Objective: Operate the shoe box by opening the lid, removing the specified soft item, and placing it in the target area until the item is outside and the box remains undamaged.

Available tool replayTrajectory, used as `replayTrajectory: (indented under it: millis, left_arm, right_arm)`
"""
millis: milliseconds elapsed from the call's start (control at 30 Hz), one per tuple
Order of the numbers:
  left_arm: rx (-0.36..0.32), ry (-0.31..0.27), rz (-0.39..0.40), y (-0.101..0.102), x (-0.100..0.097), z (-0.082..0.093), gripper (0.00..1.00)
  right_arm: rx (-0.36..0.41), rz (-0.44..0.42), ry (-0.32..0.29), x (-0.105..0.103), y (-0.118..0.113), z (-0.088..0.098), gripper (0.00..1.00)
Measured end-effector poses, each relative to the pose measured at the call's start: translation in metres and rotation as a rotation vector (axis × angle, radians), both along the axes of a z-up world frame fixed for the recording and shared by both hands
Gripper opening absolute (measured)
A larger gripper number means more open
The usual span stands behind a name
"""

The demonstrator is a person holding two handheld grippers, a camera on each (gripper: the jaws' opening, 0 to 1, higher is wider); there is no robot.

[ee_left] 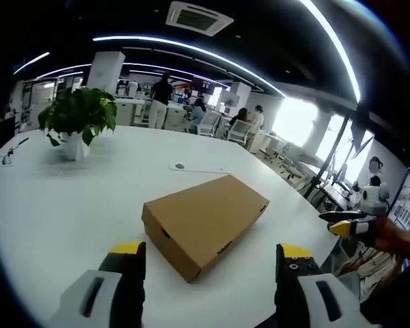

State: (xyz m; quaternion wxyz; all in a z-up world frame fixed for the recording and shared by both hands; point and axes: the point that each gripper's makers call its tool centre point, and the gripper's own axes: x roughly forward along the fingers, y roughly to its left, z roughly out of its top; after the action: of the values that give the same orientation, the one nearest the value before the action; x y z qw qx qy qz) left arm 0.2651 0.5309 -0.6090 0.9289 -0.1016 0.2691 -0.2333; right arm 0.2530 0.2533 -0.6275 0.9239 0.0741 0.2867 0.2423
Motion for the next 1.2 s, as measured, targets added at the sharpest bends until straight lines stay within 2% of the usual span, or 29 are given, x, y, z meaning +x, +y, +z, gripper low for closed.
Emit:
replayTrajectory:
  millis: [367,567,867,1033,1200]
  left_arm:
    - [-0.001,0.003,-0.004,-0.002,0.001,-0.003,0.79]
    - [0.0,0.021,-0.016,-0.007,0.004,-0.013,0.79]
    - [-0.03,0.054,-0.017,-0.017,0.017,-0.033,0.78]
    - [-0.018,0.079,-0.034,-0.017,0.026,-0.052,0.78]
    - [-0.014,0.101,-0.031,-0.017,0.033,-0.064,0.77]
  right_arm:
    - [-0.006,0.008,-0.001,0.01,-0.002,-0.002,0.73]
    - [0.013,0.002,0.009,0.021,-0.002,-0.005,0.72]
    - [0.02,0.039,0.017,0.054,0.007,-0.013,0.71]
    - [-0.003,0.081,0.039,0.08,0.013,-0.025,0.71]
    - [-0.006,0.1,0.057,0.102,0.02,-0.035,0.71]
